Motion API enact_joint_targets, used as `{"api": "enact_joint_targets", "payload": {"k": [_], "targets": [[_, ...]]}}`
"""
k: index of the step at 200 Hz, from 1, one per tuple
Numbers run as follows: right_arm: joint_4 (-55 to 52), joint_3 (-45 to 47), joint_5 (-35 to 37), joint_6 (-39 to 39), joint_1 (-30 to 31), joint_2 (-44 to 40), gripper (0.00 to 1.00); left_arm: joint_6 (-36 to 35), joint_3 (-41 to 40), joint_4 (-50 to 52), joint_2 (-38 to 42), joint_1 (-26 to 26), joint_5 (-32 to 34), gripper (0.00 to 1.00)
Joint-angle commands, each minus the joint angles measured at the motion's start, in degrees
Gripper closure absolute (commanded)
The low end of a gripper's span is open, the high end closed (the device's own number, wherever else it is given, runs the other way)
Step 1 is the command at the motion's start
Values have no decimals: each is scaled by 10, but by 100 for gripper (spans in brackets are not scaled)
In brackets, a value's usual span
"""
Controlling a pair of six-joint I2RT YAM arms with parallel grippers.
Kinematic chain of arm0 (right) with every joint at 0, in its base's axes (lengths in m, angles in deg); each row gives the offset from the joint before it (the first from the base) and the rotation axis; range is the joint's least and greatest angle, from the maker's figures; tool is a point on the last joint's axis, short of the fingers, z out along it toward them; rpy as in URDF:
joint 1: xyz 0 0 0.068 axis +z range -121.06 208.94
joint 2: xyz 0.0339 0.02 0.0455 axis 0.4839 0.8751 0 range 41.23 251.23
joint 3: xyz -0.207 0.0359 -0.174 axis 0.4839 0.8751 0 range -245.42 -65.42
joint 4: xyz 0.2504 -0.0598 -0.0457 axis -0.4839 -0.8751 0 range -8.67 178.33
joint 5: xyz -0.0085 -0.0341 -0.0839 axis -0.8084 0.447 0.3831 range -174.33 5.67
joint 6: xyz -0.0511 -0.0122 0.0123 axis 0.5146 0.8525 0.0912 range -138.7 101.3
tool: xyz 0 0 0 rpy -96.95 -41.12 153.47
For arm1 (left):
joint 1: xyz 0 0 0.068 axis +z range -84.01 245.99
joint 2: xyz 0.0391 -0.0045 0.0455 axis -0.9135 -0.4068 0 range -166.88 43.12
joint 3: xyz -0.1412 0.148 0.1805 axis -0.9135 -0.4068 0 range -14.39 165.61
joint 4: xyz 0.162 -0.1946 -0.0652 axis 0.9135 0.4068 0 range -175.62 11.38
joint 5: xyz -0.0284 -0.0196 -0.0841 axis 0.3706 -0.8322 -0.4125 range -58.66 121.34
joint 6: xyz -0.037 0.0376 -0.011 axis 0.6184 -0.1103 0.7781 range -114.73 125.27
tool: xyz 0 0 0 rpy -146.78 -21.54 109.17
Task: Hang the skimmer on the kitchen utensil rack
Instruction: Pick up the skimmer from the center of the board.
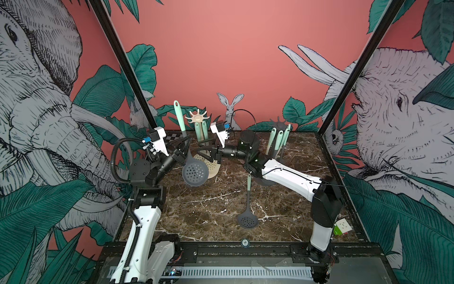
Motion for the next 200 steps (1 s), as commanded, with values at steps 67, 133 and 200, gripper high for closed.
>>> {"api": "enact_joint_targets", "payload": {"k": [67, 133, 200], "targets": [[24, -58, -58, -17, 10, 13, 57, 85, -13, -155, -30, -1, -12, 100], [-35, -93, -55, 29, 25, 35, 58, 93, -11, -167, -27, -1, -13, 100], [-46, -118, -58, 25, 25, 52, 60, 93, -11, -168, -24, -1, -13, 100]]}}
